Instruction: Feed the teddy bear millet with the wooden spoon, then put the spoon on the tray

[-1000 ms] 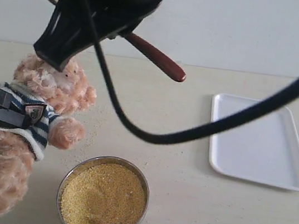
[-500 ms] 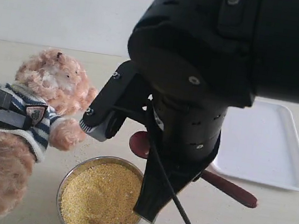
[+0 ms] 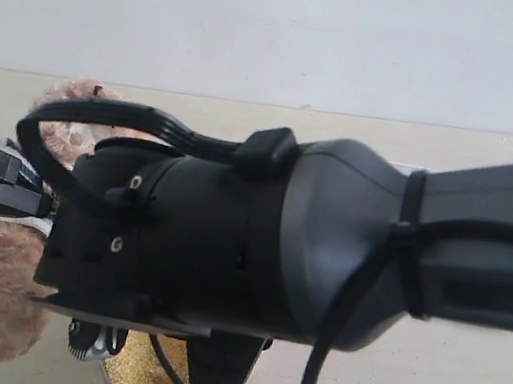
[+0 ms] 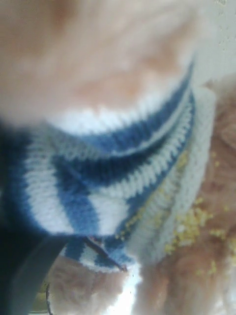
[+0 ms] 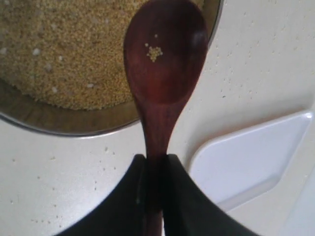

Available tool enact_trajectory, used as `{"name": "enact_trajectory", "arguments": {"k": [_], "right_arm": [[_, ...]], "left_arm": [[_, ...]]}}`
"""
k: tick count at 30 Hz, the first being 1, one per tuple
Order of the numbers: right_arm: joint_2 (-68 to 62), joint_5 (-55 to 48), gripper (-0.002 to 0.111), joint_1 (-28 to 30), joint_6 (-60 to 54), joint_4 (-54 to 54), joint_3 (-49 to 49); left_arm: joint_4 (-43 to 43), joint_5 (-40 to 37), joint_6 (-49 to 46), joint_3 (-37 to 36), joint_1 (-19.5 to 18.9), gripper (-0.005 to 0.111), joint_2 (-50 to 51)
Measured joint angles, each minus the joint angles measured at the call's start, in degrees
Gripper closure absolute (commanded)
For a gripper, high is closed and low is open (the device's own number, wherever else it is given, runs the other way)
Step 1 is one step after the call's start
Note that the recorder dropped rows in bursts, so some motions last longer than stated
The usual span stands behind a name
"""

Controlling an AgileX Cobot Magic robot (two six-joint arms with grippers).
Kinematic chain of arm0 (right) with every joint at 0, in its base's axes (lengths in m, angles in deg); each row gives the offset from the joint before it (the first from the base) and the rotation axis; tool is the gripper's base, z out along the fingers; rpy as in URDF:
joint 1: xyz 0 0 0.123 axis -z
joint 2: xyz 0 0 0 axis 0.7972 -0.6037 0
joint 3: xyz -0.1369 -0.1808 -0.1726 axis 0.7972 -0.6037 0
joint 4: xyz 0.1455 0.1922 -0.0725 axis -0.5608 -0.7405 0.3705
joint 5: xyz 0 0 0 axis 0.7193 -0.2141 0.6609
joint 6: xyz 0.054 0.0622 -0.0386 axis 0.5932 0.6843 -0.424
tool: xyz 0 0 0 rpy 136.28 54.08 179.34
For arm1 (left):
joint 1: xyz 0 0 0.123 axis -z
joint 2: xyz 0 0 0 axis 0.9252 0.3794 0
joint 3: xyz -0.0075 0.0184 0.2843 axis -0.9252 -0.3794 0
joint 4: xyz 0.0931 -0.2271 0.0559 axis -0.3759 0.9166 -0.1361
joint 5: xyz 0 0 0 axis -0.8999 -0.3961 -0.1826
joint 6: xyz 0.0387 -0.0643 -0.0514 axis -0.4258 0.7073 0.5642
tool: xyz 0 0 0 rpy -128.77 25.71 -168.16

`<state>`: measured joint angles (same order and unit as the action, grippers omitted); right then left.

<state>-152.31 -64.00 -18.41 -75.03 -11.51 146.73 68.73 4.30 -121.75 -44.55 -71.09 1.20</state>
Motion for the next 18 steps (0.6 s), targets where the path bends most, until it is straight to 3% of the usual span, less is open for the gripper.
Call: {"name": "enact_trajectory", "arguments": {"k": [18], "right_arm": [[-5.1, 1.9, 0.108, 0.0, 0.0, 1.9, 0.4]], "left_arm": [[0.1, 0.0, -0.1, 0.0, 0.0, 0.102, 0.0]]}}
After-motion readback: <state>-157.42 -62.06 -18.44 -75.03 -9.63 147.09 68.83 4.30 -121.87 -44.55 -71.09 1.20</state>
